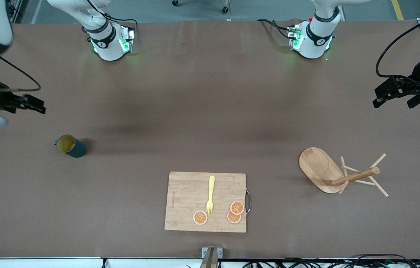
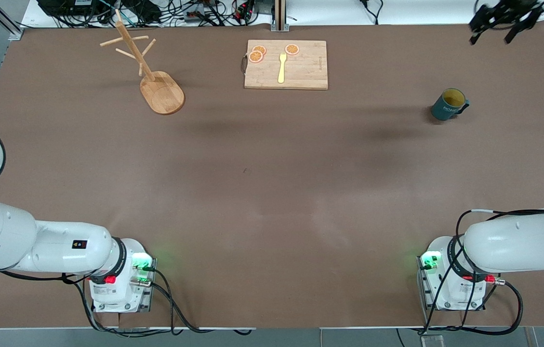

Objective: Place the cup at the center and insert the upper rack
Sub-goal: 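Reach the right gripper down toward the teal mug, then close the right gripper on the teal mug's rim, then carry the mug to table center while the left gripper approaches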

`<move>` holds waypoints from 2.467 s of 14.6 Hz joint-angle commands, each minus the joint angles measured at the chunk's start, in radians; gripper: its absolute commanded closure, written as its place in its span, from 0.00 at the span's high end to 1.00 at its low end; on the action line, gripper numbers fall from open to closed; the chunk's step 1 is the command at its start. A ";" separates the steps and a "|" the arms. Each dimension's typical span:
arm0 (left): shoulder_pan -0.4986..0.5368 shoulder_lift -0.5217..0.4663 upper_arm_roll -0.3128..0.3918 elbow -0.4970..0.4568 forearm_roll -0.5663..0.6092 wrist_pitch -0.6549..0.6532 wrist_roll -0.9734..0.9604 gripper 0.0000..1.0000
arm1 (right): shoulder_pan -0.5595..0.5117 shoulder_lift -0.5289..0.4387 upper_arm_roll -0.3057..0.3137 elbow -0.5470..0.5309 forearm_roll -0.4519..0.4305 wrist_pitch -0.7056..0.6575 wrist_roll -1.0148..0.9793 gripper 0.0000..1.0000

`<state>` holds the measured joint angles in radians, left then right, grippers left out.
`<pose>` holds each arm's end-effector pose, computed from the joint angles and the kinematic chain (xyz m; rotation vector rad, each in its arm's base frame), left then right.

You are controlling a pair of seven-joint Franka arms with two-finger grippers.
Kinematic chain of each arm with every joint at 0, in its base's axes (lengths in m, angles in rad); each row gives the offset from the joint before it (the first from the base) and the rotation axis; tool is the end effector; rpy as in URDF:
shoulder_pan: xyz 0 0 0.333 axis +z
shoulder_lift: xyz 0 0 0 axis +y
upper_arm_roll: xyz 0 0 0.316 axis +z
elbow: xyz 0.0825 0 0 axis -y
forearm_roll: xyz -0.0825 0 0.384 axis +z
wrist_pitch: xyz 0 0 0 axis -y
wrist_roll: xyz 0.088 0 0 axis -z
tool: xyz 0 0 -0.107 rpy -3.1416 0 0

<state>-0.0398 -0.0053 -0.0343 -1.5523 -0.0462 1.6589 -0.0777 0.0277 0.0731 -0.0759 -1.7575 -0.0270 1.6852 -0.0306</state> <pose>0.5603 -0.0462 0.6446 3.0827 0.0078 0.1668 0.5685 -0.0290 0.5048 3.1069 -0.0198 -0.2278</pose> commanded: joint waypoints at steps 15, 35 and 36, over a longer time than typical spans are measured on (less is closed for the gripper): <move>0.006 0.002 -0.002 0.015 -0.009 -0.018 0.018 1.00 | -0.005 0.307 -0.008 -0.278 0.010 0.580 0.006 0.99; 0.006 0.004 -0.001 0.015 -0.009 -0.018 0.016 1.00 | 0.246 0.321 -0.007 -0.031 0.012 0.354 0.094 0.00; 0.006 0.004 -0.001 0.015 -0.009 -0.018 0.016 1.00 | 0.303 0.321 -0.007 0.001 0.012 0.331 0.095 0.00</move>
<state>-0.0396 -0.0053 -0.0340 -1.5520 -0.0462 1.6585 -0.0777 0.2250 0.3973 -0.0728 -1.8192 -0.0237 2.0686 0.0426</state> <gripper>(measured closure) 0.000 0.956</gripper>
